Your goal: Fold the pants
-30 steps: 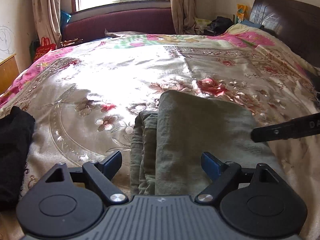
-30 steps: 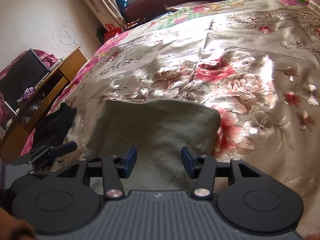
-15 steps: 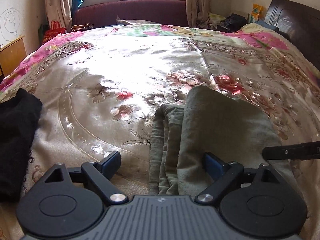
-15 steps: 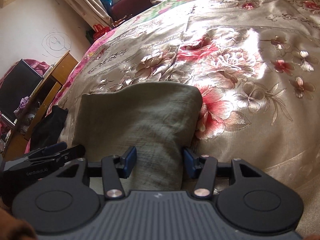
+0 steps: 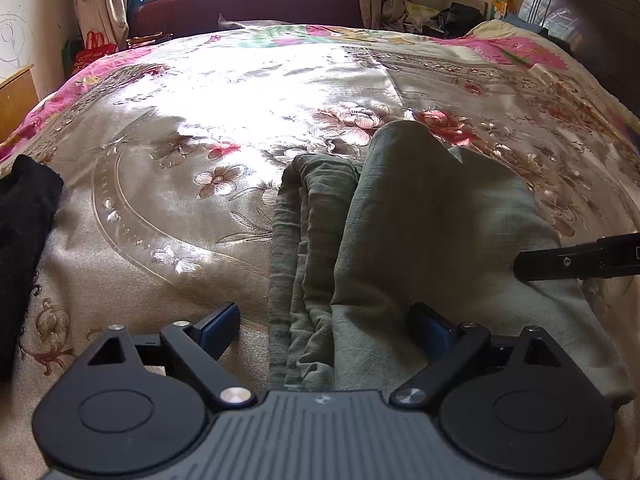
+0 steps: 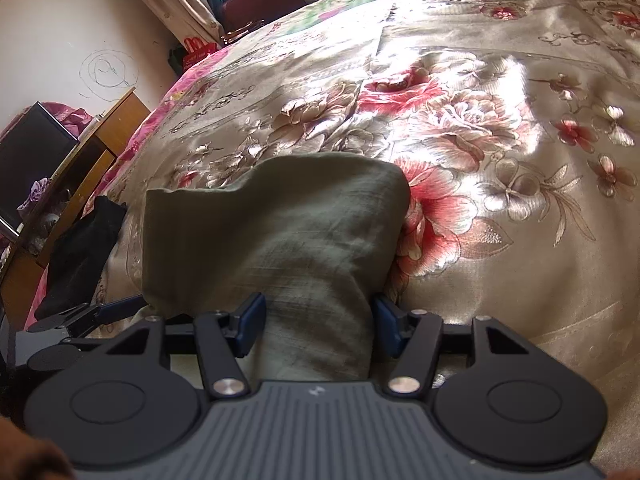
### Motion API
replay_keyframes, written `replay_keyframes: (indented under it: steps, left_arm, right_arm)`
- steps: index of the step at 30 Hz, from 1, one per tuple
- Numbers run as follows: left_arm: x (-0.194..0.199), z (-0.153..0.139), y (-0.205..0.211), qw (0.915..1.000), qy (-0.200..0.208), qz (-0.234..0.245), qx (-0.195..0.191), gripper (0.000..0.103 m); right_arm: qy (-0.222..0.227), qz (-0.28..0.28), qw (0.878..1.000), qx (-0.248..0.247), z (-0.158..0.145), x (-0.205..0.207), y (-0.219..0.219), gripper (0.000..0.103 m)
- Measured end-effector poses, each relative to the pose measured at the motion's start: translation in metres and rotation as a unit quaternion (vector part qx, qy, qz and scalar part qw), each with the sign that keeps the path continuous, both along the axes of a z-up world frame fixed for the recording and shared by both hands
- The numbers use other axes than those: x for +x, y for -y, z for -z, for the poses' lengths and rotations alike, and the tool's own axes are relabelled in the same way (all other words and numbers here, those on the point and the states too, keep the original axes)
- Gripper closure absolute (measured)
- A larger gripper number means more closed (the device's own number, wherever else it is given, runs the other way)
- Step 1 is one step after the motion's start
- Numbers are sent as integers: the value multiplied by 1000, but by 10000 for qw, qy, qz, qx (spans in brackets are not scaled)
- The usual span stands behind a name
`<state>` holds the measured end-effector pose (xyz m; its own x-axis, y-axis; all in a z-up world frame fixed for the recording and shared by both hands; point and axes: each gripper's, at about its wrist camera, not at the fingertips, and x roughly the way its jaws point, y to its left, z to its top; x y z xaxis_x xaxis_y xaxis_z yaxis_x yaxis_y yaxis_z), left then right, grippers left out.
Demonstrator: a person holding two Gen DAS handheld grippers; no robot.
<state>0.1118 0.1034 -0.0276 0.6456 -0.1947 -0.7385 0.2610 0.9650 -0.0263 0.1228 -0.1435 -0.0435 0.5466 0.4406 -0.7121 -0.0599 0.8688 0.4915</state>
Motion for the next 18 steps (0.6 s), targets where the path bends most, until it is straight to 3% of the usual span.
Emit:
replay_keyframes:
  steps: [18]
  left_arm:
    - [-7,-1,8,9992,246,132,270,1]
  right_arm:
    - [-13,-141,9995,-269,-4,-5,-6,43]
